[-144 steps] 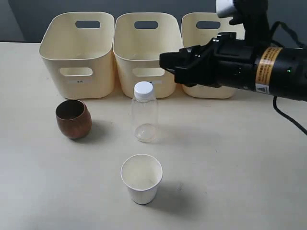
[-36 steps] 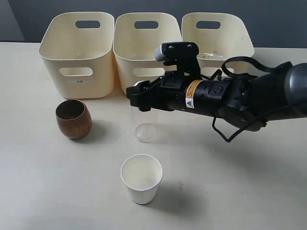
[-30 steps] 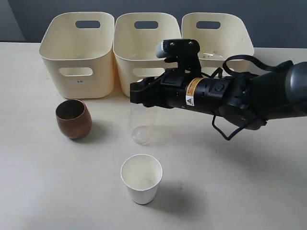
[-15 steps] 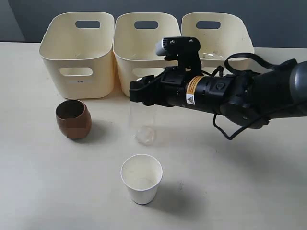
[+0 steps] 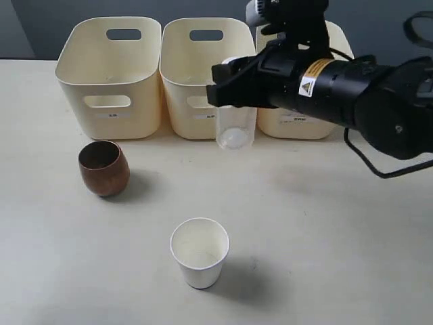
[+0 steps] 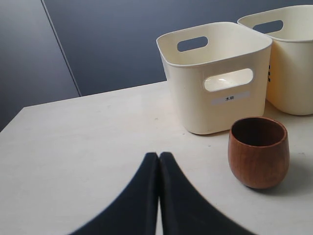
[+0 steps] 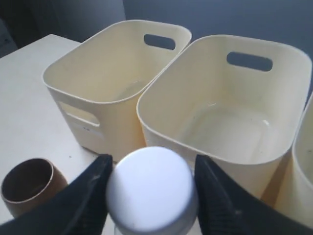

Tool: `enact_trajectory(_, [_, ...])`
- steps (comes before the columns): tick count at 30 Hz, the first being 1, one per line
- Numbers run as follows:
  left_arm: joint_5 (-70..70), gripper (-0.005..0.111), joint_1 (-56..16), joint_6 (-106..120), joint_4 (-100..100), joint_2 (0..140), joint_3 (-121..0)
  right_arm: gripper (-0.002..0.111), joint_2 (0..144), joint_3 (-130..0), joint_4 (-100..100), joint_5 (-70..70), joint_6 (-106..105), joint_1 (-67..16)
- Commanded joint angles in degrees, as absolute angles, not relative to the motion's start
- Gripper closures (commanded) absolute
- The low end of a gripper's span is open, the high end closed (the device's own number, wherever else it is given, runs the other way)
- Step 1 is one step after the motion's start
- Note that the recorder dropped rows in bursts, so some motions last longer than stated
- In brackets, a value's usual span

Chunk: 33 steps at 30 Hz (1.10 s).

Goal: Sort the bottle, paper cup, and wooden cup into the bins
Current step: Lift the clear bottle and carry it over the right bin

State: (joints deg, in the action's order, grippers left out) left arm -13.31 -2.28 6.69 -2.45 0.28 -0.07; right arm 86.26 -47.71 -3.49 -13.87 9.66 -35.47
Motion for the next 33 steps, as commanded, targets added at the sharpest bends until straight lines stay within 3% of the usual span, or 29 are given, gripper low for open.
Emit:
enact_trajectory(1, [-13.26,0.107,-2.47,6.58,-2.50,0.00,0.00,0.109,81.74,-47.74,6.01,-15.98,-1.48,-35.34])
enact_trajectory(8, [-13.26,0.107,-2.47,6.58,-2.50,0.00,0.00,0.109,78.30,-47.74,39.39,-26.12,-35.75,-35.34])
enact_trajectory(13, [-13.26,0.107,-2.47,6.58,-2.50,0.00,0.00,0.109,78.30,-47.74,56.08,-39.83,-48.19,-35.34])
enact_trajectory(26, [-13.26,0.107,-2.47,6.58,-2.50,0.00,0.00,0.109,85.16,-47.99,50.25,-50.86,-47.98,-35.22])
enact_trajectory(33, [-13.26,0.107,-2.47,6.58,-2.50,0.00,0.00,0.109,92.71,-56.00,52.81,-41.25,-47.43,-30.34])
